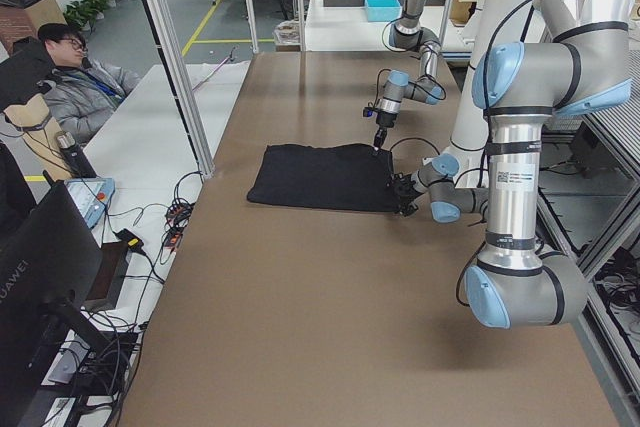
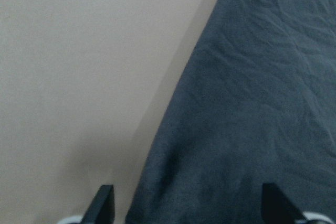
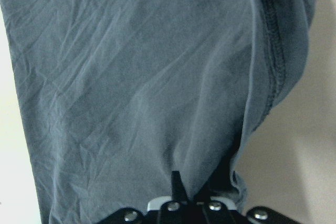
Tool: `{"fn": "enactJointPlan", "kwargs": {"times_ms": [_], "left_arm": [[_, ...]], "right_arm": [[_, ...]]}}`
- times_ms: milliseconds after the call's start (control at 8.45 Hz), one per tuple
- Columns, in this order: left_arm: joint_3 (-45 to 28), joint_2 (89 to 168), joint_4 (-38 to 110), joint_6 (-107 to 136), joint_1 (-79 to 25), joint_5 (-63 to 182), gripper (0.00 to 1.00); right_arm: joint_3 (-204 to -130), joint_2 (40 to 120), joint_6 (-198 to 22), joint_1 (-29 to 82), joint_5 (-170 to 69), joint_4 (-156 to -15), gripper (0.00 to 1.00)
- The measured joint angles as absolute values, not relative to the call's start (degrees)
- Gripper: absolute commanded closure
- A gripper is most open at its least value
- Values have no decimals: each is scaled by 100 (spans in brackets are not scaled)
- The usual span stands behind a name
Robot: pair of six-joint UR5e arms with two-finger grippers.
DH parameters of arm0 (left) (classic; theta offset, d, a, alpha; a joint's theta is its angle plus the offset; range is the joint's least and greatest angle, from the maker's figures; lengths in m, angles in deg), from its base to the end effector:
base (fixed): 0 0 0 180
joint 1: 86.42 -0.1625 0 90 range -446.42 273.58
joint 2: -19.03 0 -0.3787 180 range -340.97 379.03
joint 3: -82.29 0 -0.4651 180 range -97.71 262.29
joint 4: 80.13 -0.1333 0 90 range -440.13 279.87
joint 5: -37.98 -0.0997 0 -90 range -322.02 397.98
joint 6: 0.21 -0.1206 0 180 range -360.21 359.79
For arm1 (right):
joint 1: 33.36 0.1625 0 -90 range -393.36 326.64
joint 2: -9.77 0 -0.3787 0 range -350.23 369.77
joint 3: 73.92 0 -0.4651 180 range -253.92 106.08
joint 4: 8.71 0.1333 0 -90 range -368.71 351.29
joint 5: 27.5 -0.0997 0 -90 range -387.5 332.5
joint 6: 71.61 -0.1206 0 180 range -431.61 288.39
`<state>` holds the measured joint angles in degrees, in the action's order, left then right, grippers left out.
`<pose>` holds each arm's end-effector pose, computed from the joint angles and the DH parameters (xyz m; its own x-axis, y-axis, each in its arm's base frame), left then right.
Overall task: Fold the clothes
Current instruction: 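Move the left gripper to the bundle's other near corner and grasp it, then lift the near end with both grippers and fold it over toward the far end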
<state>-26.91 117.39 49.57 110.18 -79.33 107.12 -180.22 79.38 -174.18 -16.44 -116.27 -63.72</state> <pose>0.5834 -0.2502 0.2736 0.2058 -0.3537 -0.9124 0.5472 0.8146 -0.1923 -0.5830 -0.3194 0.1828 0.2259 0.2962 0.9280 -0.3685 0.9079 -0.2000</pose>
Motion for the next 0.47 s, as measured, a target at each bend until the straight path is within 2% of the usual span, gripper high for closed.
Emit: {"fn": "enactJointPlan", "kwargs": {"times_ms": [118, 237, 473], "left_arm": [[-2668, 11739, 4954, 11015, -7941, 10713, 59], [-2652, 11741, 4952, 11015, -7953, 10710, 65], [-2621, 11750, 4947, 11011, -8032, 10662, 100]], "right_arm": [[-18024, 7939, -17418, -1643, -11627, -6368, 100], [-18026, 7943, -17421, -1648, -11627, -6358, 100], [-18036, 7946, -17432, -1655, -11624, -6331, 100]]}}
